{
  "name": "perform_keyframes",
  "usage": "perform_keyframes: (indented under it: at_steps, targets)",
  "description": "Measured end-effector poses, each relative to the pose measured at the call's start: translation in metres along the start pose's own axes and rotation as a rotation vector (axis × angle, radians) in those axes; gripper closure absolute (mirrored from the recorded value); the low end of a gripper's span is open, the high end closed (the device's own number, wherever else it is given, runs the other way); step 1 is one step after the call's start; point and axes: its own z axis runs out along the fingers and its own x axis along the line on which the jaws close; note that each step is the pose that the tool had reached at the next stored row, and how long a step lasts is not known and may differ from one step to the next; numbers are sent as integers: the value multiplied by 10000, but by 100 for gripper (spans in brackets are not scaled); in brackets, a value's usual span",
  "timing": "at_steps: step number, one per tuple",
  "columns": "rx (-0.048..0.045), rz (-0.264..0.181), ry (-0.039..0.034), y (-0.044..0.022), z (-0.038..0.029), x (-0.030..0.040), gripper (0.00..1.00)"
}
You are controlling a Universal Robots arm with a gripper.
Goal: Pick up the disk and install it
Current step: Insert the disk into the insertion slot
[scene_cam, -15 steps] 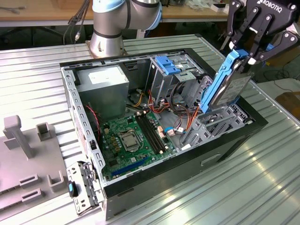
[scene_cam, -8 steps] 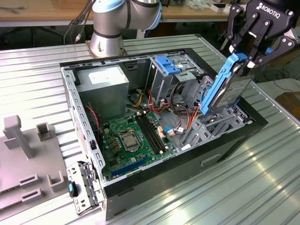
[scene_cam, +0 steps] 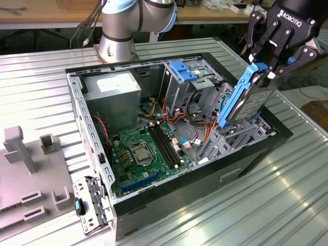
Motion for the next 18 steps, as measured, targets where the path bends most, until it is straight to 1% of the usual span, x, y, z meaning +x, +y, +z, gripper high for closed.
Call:
perform_keyframes:
  at_steps: [3, 4, 8, 18]
  targets:
    - [-3, 3, 1, 0, 31, 14, 63]
    - [-11, 2, 2, 0, 53, 13, 63]
    - [-18, -11, 1, -3, 94, 15, 63]
    - [-64, -12, 2, -32, 137, 26, 63]
